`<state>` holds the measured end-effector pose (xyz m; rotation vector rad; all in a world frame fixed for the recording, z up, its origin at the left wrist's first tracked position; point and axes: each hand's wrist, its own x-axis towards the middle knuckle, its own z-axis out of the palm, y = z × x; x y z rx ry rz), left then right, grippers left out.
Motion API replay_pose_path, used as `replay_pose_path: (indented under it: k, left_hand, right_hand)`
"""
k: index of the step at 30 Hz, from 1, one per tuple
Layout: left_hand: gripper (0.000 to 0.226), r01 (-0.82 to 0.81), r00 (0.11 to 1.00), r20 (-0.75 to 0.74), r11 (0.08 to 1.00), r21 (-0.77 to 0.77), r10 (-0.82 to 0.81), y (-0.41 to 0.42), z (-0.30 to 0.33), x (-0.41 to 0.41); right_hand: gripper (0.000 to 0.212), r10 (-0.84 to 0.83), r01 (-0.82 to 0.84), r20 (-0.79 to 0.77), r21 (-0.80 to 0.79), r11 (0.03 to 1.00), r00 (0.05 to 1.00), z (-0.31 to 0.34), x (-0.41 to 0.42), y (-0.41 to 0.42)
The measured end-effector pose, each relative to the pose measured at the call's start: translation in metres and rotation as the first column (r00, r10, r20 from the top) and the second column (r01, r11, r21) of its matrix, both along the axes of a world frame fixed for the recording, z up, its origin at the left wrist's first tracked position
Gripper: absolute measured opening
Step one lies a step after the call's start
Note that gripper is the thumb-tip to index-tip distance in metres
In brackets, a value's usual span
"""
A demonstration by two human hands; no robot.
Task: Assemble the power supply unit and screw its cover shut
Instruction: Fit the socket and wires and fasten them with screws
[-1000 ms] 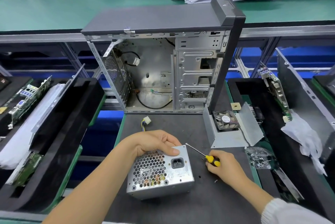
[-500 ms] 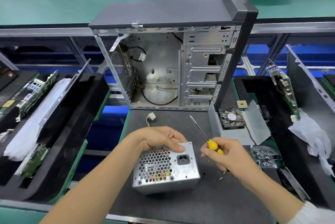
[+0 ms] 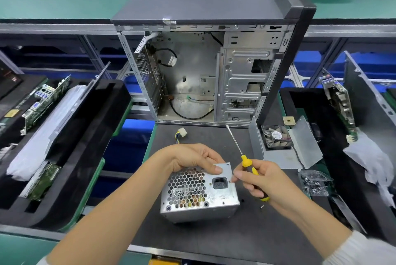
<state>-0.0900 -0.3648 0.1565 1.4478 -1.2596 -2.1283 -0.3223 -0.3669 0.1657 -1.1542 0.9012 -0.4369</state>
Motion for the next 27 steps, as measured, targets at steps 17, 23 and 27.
replay_pose_path:
  k: [17, 23, 27]
  left_hand:
    - [0.019, 0.007, 1.000, -0.018, 1.000, 0.000, -0.007, 0.000, -0.001, 0.001]
    - [0.031, 0.002, 1.000, -0.016, 1.000, 0.004, -0.002, 0.000, 0.001, 0.000]
    - [0.038, 0.011, 1.000, -0.011, 1.000, -0.015, -0.012, 0.001, 0.003, -0.002]
  right_hand:
    - [0.007, 0.115, -0.193, -0.225, -0.361, 0.913, 0.968, 0.018, -0.003, -0.009]
    - [0.014, 0.187, -0.381, -0.405, -0.479, 0.791, 0.895, 0.017, 0.001, -0.011]
    - [0.015, 0.186, -0.400, -0.424, -0.497, 0.770, 0.886, 0.013, 0.004, -0.014]
